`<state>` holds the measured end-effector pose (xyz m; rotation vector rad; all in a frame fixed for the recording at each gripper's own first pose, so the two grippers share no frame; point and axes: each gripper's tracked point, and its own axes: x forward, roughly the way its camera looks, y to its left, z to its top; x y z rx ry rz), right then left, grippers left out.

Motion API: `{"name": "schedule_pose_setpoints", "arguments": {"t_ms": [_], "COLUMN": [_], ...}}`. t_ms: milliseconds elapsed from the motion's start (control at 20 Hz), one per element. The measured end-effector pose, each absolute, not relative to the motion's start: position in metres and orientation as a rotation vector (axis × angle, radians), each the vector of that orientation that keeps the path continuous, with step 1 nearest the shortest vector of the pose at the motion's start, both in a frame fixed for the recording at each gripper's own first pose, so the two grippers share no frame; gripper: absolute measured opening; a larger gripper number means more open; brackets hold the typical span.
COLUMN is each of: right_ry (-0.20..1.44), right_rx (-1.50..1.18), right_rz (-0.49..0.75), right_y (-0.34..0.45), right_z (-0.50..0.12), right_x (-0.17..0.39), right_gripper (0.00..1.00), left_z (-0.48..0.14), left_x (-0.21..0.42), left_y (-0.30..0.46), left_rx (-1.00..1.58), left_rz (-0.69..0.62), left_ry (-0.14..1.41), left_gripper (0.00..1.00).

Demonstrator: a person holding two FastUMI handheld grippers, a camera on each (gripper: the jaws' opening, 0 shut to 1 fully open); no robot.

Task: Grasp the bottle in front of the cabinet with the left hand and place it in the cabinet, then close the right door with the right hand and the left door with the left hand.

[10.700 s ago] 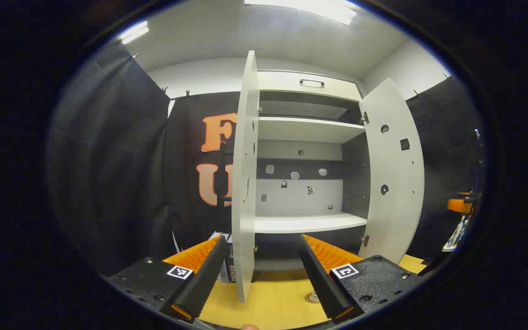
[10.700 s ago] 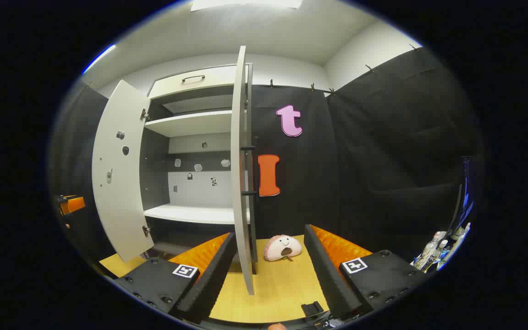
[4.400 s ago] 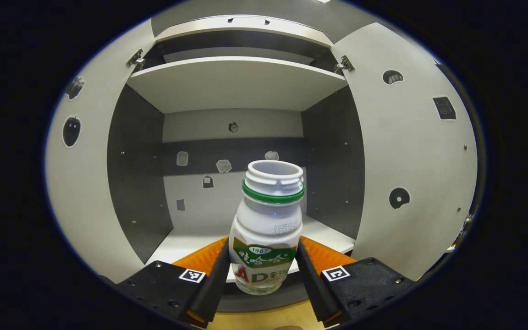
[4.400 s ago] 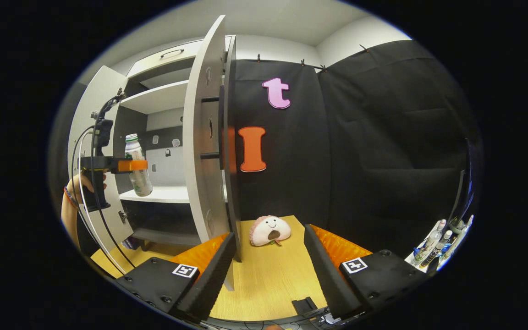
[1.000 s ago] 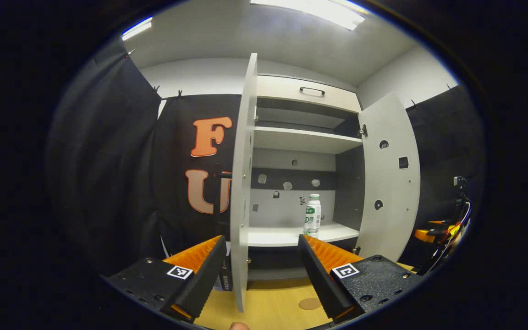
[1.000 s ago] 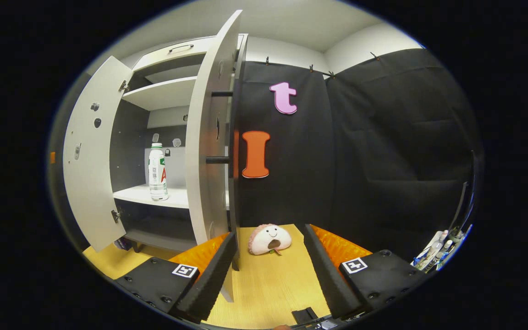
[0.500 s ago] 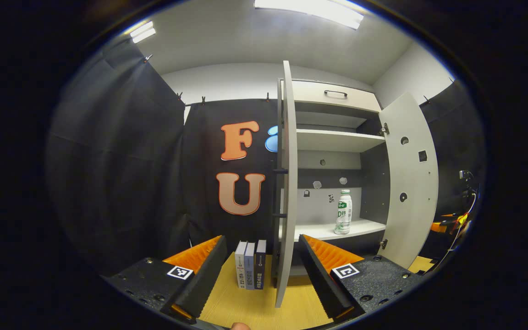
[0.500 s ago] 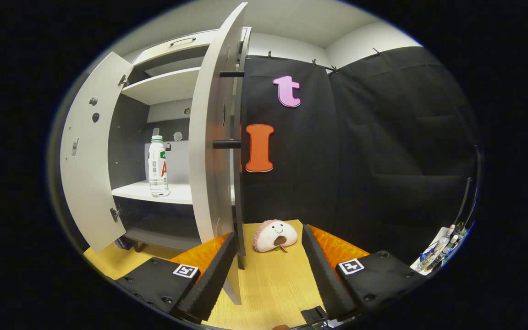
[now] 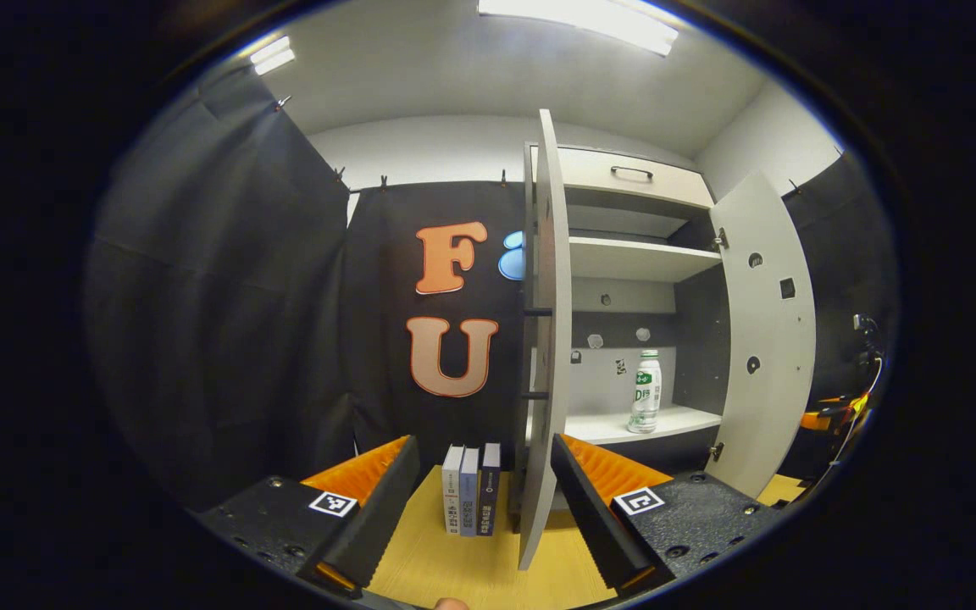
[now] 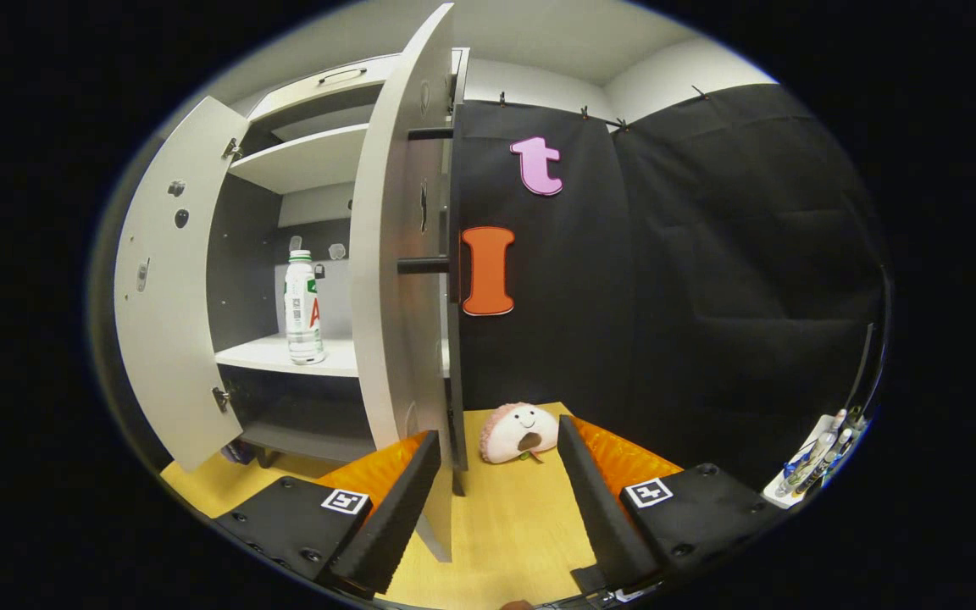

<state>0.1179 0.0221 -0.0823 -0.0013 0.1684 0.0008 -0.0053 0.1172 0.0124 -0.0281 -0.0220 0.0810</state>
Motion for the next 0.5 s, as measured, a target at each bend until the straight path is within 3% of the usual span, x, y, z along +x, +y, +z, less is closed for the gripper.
{"name": "schedule_pose_setpoints", "arguments": {"t_ms": [500], "right_ry": [0.162], "right_rx": [0.019], "right_rz": [0.086], "right_y": [0.078], "right_z": [-0.085], "right_x": [0.118], "right_gripper": [0.94], "left_z": [0.009], "left_x": [0.011], "left_y": [0.125], "left_rx": [-0.058], "left_rz": [0.109], "left_ry": [-0.017], "left_gripper": [0.95]}}
